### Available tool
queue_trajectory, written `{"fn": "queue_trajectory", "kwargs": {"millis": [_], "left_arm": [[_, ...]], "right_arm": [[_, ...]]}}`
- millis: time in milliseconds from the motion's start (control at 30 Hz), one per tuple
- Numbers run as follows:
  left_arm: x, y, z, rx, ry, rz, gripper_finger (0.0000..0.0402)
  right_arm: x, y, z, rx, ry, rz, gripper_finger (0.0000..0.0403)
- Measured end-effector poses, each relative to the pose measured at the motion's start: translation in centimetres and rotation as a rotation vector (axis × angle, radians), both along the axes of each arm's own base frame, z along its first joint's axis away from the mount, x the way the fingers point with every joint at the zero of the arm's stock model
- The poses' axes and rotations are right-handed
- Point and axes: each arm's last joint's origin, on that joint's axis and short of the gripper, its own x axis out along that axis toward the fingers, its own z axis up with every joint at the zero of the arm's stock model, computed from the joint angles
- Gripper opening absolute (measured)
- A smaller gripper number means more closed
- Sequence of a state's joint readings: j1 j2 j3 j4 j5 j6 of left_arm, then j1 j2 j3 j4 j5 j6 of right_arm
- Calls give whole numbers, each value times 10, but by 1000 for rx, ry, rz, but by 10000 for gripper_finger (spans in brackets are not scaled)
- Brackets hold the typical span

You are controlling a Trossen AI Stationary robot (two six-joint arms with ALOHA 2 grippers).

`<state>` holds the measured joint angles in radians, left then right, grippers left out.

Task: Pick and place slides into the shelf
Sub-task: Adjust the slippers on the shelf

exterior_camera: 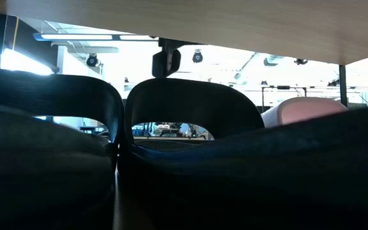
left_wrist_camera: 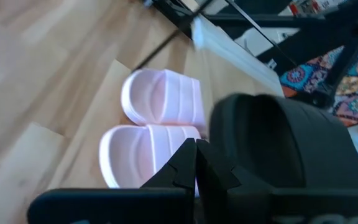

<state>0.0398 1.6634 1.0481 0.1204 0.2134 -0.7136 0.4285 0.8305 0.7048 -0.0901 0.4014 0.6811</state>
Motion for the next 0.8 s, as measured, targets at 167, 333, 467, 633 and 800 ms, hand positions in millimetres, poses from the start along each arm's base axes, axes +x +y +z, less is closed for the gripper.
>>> {"fn": "queue_trajectory", "kwargs": {"millis": [167,333,467,633,800], "left_arm": [[0,-11,-1,0,4,-32,0],[0,-16,-1,-1,9,-50,0],[0,-18,-1,-4,11,-59,0],[-1,-18,-1,-10,11,-69,0],[-1,-18,-1,-13,11,-74,0]], "right_arm": [[0,3,-1,36,20,86,0],[0,17,-7,57,68,196,0],[0,36,-6,62,129,272,0],[2,64,-1,40,265,290,0],[14,101,-4,20,445,308,0]]}}
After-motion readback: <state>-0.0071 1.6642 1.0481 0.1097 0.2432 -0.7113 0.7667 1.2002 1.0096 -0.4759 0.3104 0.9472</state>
